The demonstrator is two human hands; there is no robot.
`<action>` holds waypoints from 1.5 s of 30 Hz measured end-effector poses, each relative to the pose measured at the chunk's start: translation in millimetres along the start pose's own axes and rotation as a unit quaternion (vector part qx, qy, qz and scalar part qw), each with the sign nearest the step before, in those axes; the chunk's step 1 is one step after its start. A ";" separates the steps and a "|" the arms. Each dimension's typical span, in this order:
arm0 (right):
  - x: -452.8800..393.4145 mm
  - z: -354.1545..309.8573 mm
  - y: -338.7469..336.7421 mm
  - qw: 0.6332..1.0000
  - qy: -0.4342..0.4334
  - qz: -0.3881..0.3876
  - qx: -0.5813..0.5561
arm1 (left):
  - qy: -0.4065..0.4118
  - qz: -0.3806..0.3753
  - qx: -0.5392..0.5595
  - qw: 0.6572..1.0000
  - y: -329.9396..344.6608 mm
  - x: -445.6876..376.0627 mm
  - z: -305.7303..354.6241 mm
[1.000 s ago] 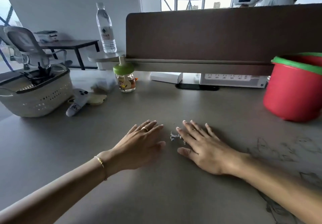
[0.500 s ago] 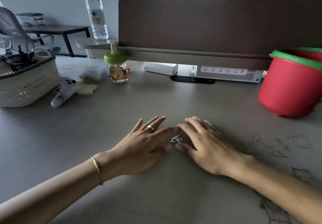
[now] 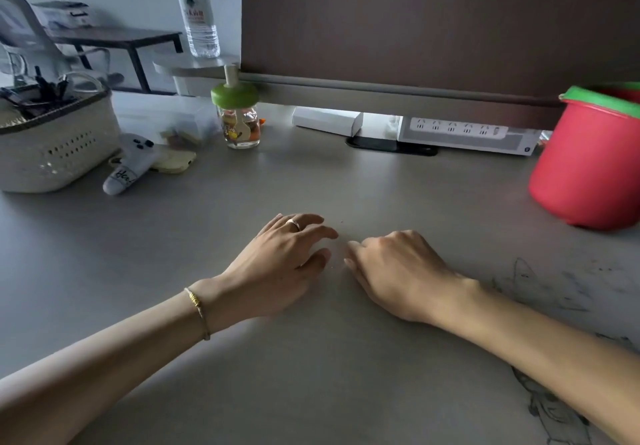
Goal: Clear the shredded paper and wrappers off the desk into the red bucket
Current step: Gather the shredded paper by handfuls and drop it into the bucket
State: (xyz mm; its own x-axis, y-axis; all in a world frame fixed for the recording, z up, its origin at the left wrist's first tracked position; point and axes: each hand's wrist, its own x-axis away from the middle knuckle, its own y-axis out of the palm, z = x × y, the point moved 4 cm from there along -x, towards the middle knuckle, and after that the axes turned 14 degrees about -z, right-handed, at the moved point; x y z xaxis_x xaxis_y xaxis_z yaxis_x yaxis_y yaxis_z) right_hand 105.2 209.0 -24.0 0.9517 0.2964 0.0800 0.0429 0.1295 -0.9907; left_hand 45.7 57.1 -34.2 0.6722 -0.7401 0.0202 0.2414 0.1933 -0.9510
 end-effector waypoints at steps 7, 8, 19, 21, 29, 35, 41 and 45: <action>2.6 27.6 5.3 0.977 -0.011 0.026 -0.213 | 0.012 -0.025 -0.017 0.999 1.8 1.5 -1.3; 3.2 35.9 7.3 0.963 -0.008 0.056 -0.263 | 0.017 -0.039 -0.021 0.999 3.5 1.2 0.8; 16.2 79.4 5.9 0.927 0.047 0.088 -0.361 | 0.097 -0.026 -0.023 0.995 7.6 -12.0 50.8; 21.0 84.2 -3.1 0.932 0.055 0.097 -0.345 | 0.078 -0.010 -0.007 0.997 0.5 -26.9 59.3; 53.2 134.3 -65.7 0.942 0.125 0.201 -0.240 | 0.077 0.025 0.046 0.996 -41.6 -102.9 117.7; 80.6 203.9 -113.5 0.925 0.192 0.274 -0.182 | 0.113 0.061 0.078 0.989 -74.0 -170.3 173.6; 106.3 280.4 -148.5 0.903 0.265 0.307 -0.141 | 0.146 0.067 0.077 0.984 -100.2 -229.1 227.0; 115.6 325.9 -149.5 0.896 0.326 0.265 -0.145 | 0.119 0.060 0.045 0.990 -107.2 -264.1 245.3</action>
State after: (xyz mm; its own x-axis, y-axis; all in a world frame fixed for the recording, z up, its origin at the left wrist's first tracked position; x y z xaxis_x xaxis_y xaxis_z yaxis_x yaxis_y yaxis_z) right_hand 109.8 532.4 169.4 0.8326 -0.3848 -0.3985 -0.4809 -0.1449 -0.8647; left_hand 14.0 389.9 138.2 0.5184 -0.8370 -0.1750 0.2376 0.3376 -0.9108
